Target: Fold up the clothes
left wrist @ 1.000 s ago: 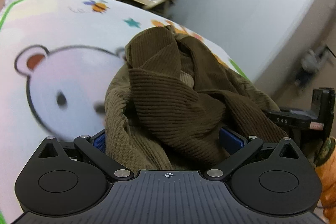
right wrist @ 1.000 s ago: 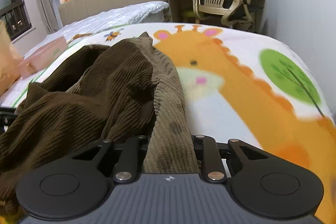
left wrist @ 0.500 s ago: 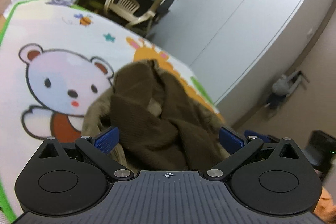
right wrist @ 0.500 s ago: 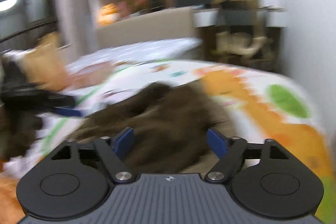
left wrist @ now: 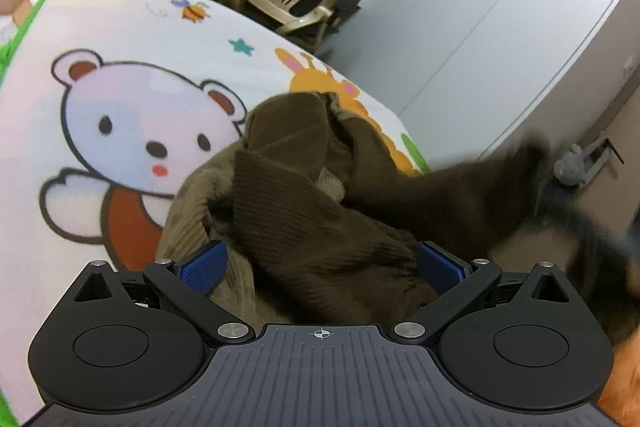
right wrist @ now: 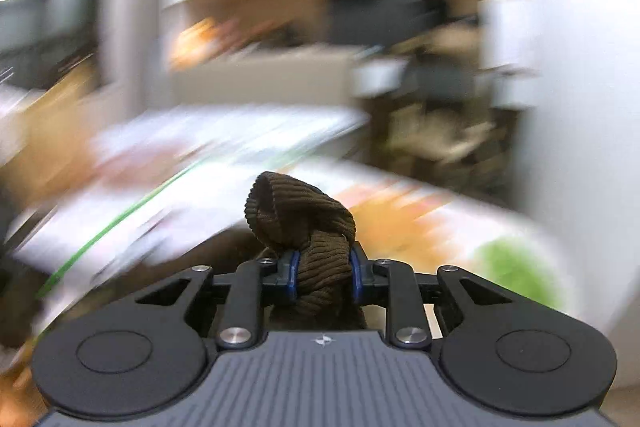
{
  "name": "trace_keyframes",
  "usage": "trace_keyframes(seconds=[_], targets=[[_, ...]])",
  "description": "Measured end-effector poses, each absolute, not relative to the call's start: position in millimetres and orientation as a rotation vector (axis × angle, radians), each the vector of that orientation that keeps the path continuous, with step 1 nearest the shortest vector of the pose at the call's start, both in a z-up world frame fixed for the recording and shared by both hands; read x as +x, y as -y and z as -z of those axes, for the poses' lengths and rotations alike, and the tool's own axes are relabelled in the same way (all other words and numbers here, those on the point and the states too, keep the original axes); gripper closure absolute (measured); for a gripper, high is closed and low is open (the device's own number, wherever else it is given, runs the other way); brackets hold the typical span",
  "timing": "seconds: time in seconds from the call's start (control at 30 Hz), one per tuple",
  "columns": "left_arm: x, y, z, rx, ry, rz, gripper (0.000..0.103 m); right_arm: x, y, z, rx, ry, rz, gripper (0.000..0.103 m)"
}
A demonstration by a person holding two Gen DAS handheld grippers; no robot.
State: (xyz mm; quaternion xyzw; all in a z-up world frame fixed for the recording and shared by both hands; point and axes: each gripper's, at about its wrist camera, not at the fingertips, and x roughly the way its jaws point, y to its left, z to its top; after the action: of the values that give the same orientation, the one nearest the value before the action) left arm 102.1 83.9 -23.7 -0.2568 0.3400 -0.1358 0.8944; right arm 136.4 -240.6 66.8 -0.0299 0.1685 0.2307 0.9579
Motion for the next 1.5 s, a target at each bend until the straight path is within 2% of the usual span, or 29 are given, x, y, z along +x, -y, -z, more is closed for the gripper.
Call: trace_keyframes(seconds=[0.13,0.33,0.43,0.47,0.5,0.57,0.6,0.7,0.8,0.9,1.03,1.07,1.23,1.37,1.43,1.5], targets=[[107,-76,31,-0.554,-0.73,0.287,0.0,188,276,-67,-0.151,-0.239,-0.107,0.08],[117,-69,35,-0.498,-0.74,0.258,0.001,219,292,-16,-0.048,-0.398,-0.084,0.074],[129,-63,33,-0.416,-0.739,0.261,0.006,217,284,7,-0.053,-0.433,-0.119,0.065],[132,-61,32,-0.388,-0.738,0.261,0.018,217,281,13,-0.056,-0.441,-0.129,0.06],[136,-60,31,-0.361,-0.737,0.262,0.043,218,278,17,-0.057,-0.446,-0.136,0.055],[144,-56,30,-0.307,-0.736,0.264,0.052,220,272,22,-0.062,-0.452,-0.144,0.05],[148,-54,29,-0.279,-0.734,0.264,0.067,224,273,24,-0.07,-0.452,-0.143,0.05],[162,-68,27,-0.269,-0.723,0.249,0.083,229,265,13,-0.101,-0.426,-0.136,0.048],[176,-98,26,-0.323,-0.704,0.218,0.084,228,258,-13,-0.16,-0.353,-0.135,0.037],[191,-128,25,-0.376,-0.684,0.186,0.085,228,243,-36,-0.198,-0.299,-0.171,0.032],[211,-168,23,-0.446,-0.657,0.144,0.085,232,215,-49,-0.197,-0.336,-0.303,0.032],[216,-178,23,-0.464,-0.65,0.133,0.085,235,206,-49,-0.188,-0.366,-0.352,0.032],[236,-226,21,-0.544,-0.62,0.082,0.084,273,149,-21,-0.132,-0.581,-0.577,0.045],[226,-249,24,-0.566,-0.631,0.052,0.084,328,127,17,-0.227,-0.688,-0.435,0.05],[221,-260,26,-0.577,-0.636,0.036,0.079,349,135,31,-0.258,-0.705,-0.321,0.05],[214,-268,23,-0.562,-0.636,0.026,0.061,363,149,37,-0.22,-0.723,-0.272,0.049]])
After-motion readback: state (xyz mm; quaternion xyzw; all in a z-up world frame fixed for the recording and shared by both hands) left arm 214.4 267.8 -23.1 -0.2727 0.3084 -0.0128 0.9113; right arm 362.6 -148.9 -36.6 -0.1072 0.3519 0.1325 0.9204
